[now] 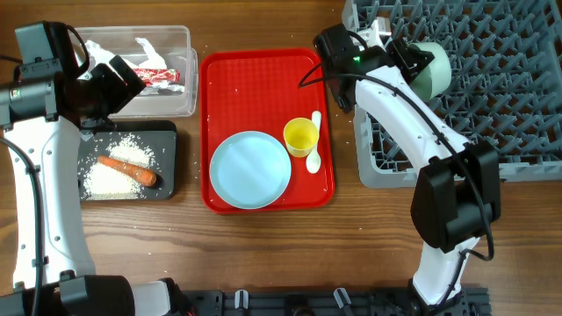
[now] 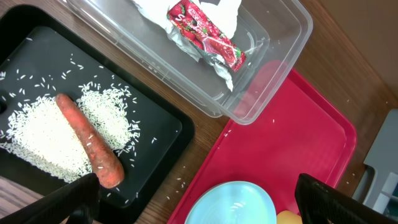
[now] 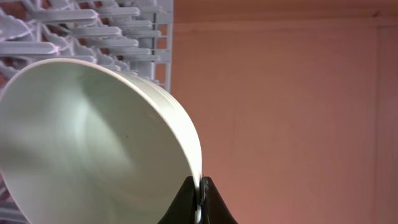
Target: Sort waste into correct bins and load items into the dishwasher rack
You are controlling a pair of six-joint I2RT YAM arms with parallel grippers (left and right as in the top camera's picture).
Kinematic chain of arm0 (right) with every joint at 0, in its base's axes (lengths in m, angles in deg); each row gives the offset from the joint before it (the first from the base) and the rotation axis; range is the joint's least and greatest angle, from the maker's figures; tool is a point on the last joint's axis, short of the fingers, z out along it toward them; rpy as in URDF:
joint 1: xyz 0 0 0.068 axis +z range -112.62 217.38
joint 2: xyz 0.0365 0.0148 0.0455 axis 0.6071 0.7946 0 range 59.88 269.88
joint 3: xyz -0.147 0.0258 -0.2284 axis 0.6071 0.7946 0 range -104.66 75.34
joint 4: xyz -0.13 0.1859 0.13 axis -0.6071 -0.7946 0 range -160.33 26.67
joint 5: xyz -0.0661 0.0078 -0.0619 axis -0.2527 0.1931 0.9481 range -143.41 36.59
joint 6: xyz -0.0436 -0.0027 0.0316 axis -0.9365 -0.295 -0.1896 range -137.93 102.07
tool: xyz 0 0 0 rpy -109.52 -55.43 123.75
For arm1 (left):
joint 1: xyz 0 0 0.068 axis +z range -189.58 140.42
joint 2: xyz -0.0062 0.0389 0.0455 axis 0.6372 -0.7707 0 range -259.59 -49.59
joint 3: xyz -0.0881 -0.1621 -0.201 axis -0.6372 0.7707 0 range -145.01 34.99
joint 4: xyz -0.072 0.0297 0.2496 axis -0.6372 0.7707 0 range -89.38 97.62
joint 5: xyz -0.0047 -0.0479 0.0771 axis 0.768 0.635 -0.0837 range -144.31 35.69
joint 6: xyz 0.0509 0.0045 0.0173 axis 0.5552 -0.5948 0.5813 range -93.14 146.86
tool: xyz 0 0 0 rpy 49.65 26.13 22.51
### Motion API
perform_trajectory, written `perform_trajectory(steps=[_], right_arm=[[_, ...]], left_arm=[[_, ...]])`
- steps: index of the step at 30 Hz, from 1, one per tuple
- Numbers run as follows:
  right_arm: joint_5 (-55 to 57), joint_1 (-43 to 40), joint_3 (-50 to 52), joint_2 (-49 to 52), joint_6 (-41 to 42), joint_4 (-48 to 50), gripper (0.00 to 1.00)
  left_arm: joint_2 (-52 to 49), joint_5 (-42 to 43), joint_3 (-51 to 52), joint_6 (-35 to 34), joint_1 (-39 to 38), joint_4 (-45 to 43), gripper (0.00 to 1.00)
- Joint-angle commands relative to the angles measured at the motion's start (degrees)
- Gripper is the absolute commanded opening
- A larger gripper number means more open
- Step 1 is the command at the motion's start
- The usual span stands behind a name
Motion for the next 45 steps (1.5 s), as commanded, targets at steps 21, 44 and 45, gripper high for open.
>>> perform_trajectory(steps=[21,44,45], right_arm=[[-26.18,12.55,1.64,0.72,-0.42,-4.87,0.86],[-86.82,8.83,-1.01,-16.33,20.04,1.77,0.85],[-87.01,7.58,-1.01,-16.52,21.31,0.90,0.79]], left_arm=[[-0.22,-0.74,-0.09,0.92,-0.22,-0.15,1.00],[-0.22,1.46,-0.09,0.66,-0.22,-0.13,1.00],[-0.22,4.57,-0.09,0.68,-0.22,-0.13,1.00]])
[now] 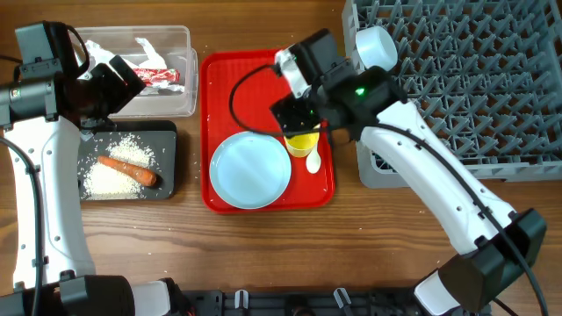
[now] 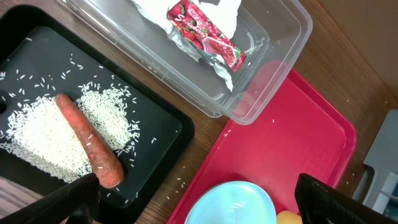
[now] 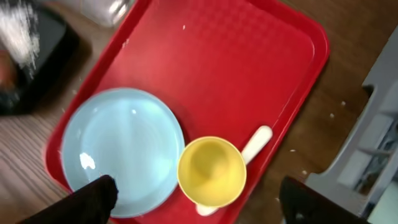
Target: Sort waste into correct bins and load items into the dishwasher rack
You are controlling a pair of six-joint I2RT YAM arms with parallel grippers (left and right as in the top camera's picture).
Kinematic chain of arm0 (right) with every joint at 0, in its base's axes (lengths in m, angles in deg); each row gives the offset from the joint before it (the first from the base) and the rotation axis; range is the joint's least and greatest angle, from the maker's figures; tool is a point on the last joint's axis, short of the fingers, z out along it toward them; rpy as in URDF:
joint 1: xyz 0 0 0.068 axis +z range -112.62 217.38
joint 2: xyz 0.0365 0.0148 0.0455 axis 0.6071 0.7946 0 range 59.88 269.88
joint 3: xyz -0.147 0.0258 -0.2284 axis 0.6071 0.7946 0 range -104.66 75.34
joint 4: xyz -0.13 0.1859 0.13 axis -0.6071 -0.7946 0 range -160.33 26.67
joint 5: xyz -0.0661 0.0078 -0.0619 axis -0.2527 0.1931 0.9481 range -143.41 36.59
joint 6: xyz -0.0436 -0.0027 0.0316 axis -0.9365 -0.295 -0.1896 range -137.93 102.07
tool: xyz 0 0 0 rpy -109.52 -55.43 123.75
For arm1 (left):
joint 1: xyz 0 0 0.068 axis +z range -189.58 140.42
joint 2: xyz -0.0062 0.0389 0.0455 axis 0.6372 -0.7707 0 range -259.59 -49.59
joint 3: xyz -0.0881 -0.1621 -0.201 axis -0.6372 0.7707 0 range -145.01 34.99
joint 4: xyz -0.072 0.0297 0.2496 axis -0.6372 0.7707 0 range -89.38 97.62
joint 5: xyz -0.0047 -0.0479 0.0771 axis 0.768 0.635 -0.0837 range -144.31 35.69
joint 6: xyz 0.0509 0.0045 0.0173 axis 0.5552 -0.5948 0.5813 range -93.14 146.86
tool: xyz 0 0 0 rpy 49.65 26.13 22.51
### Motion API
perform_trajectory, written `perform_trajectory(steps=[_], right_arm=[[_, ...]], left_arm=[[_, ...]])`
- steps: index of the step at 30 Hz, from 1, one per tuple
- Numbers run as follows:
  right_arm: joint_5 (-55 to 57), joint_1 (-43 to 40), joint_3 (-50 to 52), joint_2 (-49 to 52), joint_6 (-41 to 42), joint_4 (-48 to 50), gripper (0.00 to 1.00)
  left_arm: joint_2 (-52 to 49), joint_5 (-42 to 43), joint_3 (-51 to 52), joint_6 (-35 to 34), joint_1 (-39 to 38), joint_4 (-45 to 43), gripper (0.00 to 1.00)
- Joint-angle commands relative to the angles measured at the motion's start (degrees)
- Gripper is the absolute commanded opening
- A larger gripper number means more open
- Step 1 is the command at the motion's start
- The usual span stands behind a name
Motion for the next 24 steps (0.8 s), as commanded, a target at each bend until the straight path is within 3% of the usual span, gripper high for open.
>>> perform_trajectory(steps=[1,4,8,11,13,16,21,24], right_arm=[[-4.22,-4.00,-0.61,-0.50,8.41,-1.44,0.79],[-7.96,-7.21,-0.61,-0.98,7.69,-4.72,0.80],[-12.31,-7.89,0.26,-0.87,3.32,-6.91,0.82],[-11.21,-8.04,1.46,-0.85,3.93,-6.97,0.73],[-7.87,-9.33,1.44,-1.16,8.76,-6.08,0.66],[-7.30,-14.47,1.44,-3.67,12.15,-4.26,0.66],[-7.30,-23.78,1.44,-9.42,10.73,-5.20,0.70],[-7.30,-25.03,1.44,-10.29,9.33,-6.95,0.70]], left_arm=[[-0.22,7.21,-0.09,0.68,-0.22,-0.15,1.00],[-0.22,13.84,-0.09,0.70,-0.22,0.00,1.00],[-0.55,14.14,0.00,0.74,-1.33,-0.07,1.00],[-1.09,14.16,0.00,2.56,-5.07,0.04,1.00],[-2.47,13.92,0.02,5.99,-11.32,0.17,0.98],[-7.02,8.72,0.00,7.19,-22.36,-0.39,0.93],[-17.22,6.84,0.00,10.01,-34.73,-4.15,0.90],[-22.38,6.47,0.00,9.99,-37.97,-7.54,0.90]])
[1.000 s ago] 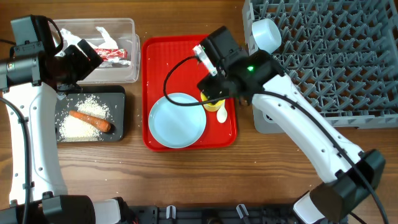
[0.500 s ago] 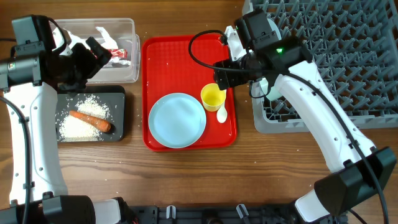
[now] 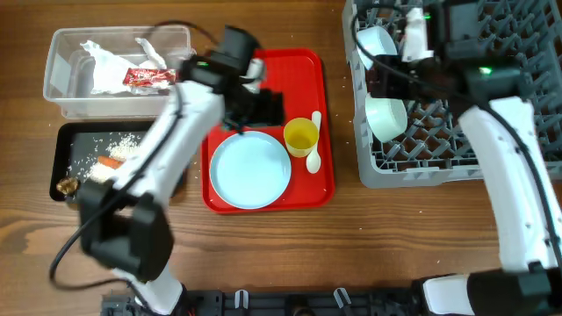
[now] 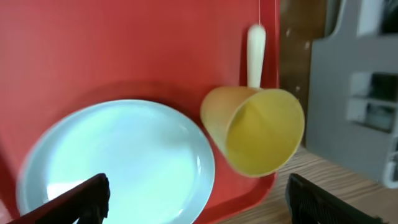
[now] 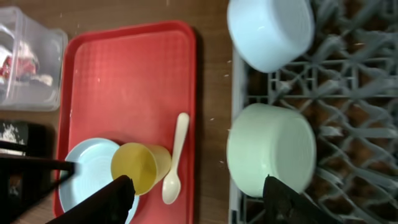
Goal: Sort waste into correct bins and load items into the dishwasher rack
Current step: 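Grasp the yellow cup with the left gripper and lift it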
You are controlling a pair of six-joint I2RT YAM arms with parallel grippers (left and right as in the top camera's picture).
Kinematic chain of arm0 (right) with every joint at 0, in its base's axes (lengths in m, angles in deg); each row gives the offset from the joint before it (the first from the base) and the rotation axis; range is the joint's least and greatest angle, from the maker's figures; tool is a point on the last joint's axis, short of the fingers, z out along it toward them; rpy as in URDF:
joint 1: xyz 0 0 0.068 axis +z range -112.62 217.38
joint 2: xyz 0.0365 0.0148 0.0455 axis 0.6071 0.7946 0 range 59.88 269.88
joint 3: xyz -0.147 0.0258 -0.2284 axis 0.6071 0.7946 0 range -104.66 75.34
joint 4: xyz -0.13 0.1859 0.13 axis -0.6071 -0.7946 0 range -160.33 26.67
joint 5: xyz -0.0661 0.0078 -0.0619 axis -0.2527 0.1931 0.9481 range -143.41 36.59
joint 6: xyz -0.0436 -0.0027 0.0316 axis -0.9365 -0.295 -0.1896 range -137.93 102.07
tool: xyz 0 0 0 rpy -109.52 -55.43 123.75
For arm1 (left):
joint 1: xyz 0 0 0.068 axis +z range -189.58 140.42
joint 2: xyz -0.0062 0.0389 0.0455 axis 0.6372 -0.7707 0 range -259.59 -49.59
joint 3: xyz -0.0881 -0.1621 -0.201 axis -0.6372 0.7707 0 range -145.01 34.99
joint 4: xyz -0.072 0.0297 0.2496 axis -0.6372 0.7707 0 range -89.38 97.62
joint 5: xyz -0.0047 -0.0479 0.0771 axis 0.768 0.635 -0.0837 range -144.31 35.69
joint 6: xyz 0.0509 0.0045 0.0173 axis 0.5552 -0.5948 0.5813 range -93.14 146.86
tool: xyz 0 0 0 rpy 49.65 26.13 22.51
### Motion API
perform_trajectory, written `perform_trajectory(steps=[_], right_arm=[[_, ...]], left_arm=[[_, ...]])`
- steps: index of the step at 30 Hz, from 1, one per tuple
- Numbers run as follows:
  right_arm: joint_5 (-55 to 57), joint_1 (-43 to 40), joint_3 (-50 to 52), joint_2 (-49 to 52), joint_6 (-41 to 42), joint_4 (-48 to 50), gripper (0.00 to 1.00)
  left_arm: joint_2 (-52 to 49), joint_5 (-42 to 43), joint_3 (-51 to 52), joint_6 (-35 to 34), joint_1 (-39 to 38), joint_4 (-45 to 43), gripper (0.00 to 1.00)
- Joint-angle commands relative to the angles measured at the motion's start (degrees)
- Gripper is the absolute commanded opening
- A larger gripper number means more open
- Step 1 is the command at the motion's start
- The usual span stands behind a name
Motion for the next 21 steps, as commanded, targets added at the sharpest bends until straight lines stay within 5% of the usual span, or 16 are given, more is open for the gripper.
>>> perform_trajectory(steps=[1,4,6,8,21], right_arm=[[0.37,-0.17,0.00,-1.31,-0.85,-1.81,0.70],[0.37,-0.17,0.02,-1.18,-0.83,-2.56,0.70],[0.33,-0.15,0.02,-1.18,-0.74,-2.69,0.70],[0.33,-0.17,0.02,-1.18,-0.70,-2.80,0.70],[0.37,-0.17,0.07,-1.18,-0.87,-4.07,0.70]], left_arm=[[-5.22,-1.64,0.02,1.99,-2.89,-3.10,0.89],[-8.04,-1.64,0.02,1.97,-3.63,-4.42,0.78],[-8.68,-1.68,0.02,1.97,-3.61,-5.05,0.50],[-8.70,-1.68,0.02,1.97,-3.63,-6.67,0.39],[-11.23,-1.81,0.04,1.97,-3.91,-11.17,0.11]])
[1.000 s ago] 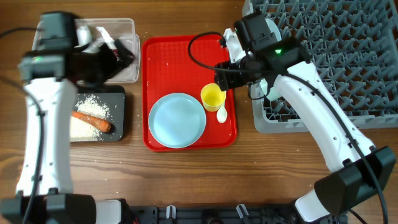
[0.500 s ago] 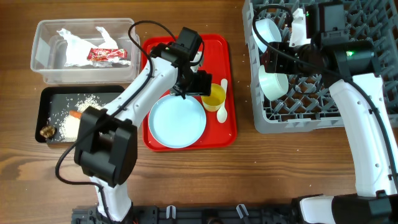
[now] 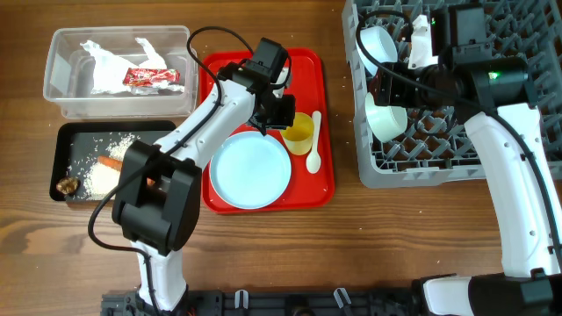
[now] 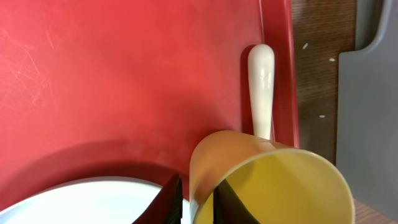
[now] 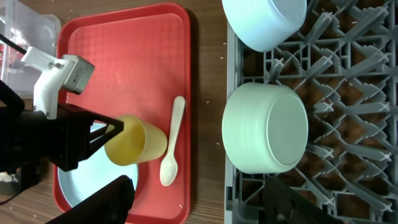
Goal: Sort waste into correct bins and load items into the dishwasher rack
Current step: 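Grasp the yellow cup with the left gripper and lift it, then hand the yellow cup from the left gripper to the right gripper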
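Observation:
A yellow cup [image 3: 301,133] sits tilted on the red tray [image 3: 237,79], beside a pale blue plate [image 3: 252,169] and a white spoon [image 3: 314,145]. My left gripper [image 4: 194,198] is shut on the cup [image 4: 273,180], one finger inside the rim and one outside. My right gripper [image 5: 196,190] hangs open over the rack's left edge, holding nothing. In the grey dishwasher rack [image 3: 492,132] rest a white bowl [image 3: 378,42] and a pale green bowl [image 5: 267,137].
A clear bin [image 3: 70,96] holding wrappers stands at the back left. In front of it lies a black tray [image 3: 162,180] with rice and a carrot [image 3: 110,162]. Bare wood runs between the red tray and the rack.
My left gripper was open above the plate and cup; now it is lower and shut on the cup's rim. The right gripper stays open over the rack.
My right gripper first held the pale green bowl at the rack while the left hung open by the bins. Then the right was open over the tray. Later it was back over the rack, both bowls inside, and the left had come over the tray, now gripping the cup.

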You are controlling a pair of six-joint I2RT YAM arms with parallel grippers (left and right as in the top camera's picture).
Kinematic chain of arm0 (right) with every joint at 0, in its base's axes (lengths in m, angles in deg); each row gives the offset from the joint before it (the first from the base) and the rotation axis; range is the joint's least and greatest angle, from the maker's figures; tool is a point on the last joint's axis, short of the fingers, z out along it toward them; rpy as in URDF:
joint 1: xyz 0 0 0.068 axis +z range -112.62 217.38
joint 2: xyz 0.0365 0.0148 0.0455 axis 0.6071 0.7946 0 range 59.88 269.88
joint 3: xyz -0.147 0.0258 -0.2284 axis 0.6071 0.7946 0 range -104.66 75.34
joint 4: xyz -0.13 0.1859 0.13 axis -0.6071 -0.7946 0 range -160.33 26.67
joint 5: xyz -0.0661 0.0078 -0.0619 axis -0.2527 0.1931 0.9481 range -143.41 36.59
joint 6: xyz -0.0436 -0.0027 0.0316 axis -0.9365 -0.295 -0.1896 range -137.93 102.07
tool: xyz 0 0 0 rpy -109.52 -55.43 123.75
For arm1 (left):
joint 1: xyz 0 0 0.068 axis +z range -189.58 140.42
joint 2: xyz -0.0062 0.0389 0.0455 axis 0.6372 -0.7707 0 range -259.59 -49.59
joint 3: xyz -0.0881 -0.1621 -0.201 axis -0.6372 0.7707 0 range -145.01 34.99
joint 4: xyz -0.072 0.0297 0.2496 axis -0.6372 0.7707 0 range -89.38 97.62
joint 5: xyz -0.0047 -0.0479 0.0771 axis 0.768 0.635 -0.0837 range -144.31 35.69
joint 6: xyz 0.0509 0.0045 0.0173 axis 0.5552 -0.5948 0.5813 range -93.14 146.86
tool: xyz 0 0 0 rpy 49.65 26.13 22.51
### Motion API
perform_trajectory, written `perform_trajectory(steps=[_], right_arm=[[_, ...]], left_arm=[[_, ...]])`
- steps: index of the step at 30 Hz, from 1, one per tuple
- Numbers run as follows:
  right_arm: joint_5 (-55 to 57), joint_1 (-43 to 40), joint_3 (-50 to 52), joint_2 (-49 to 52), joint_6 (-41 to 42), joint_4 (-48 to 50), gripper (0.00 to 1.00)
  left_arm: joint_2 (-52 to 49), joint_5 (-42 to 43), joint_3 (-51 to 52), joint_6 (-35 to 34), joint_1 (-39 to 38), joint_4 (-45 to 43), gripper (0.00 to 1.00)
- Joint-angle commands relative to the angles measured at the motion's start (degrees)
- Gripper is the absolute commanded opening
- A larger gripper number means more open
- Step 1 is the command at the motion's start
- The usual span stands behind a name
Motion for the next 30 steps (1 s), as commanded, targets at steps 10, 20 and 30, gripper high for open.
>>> perform_trajectory(steps=[10,20,30], right_arm=[[-13.79,-0.02,0.24,-0.20,-4.22,4.35,0.70],[-51.89,-0.02,5.79,0.35,-10.45,30.49,0.77],[-57.59,3.58,5.79,6.36,-11.54,35.17,0.81]], left_arm=[[8.13,27.85,-0.17,4.17,9.11,5.70,0.04],[11.37,77.22,-0.17,7.28,24.20,-3.04,0.04],[11.52,77.22,-0.17,7.30,21.97,-3.15,0.04]])
